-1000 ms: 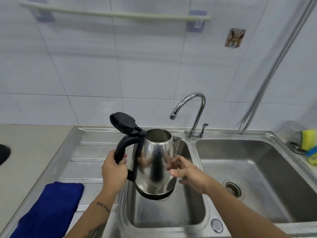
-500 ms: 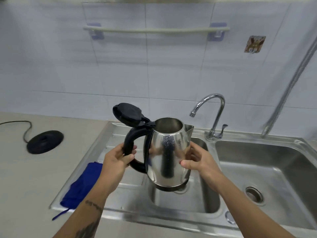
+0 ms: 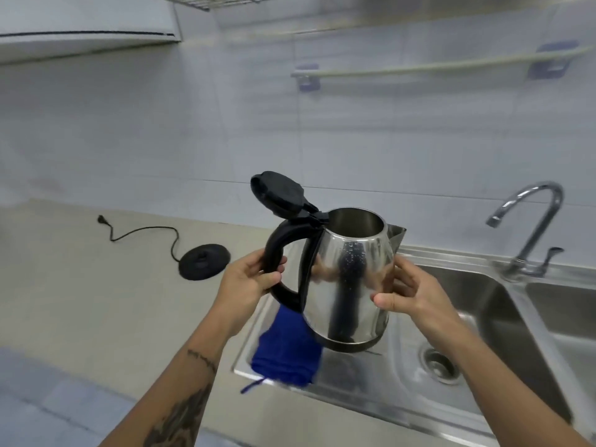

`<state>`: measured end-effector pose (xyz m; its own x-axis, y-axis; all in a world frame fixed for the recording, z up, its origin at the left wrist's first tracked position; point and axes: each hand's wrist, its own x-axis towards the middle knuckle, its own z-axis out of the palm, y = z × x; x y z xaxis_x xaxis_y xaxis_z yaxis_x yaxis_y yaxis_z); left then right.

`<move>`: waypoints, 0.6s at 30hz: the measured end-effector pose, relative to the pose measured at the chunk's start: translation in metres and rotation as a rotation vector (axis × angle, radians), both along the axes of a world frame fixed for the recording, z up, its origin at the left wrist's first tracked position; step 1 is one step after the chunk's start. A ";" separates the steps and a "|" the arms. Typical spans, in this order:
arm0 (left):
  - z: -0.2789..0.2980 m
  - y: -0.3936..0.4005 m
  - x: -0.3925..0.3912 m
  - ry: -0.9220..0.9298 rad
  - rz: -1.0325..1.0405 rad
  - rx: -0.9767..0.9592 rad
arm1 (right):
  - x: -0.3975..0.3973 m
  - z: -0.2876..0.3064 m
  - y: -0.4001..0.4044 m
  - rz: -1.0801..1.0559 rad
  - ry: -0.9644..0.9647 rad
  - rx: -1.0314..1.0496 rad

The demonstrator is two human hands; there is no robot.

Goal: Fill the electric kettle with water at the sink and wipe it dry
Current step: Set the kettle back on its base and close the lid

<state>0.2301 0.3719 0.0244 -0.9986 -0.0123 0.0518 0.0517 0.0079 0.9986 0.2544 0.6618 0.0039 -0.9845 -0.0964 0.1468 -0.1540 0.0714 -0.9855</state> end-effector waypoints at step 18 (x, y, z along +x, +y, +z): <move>-0.059 -0.283 -0.080 -0.114 0.080 -0.033 | -0.058 -0.047 -0.307 -0.078 -0.247 -0.027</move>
<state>0.1502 0.0892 -0.0342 -0.9939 -0.0923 -0.0607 -0.0646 0.0408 0.9971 0.1966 0.3550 -0.0426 -0.9951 -0.0177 -0.0977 0.0967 0.0473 -0.9942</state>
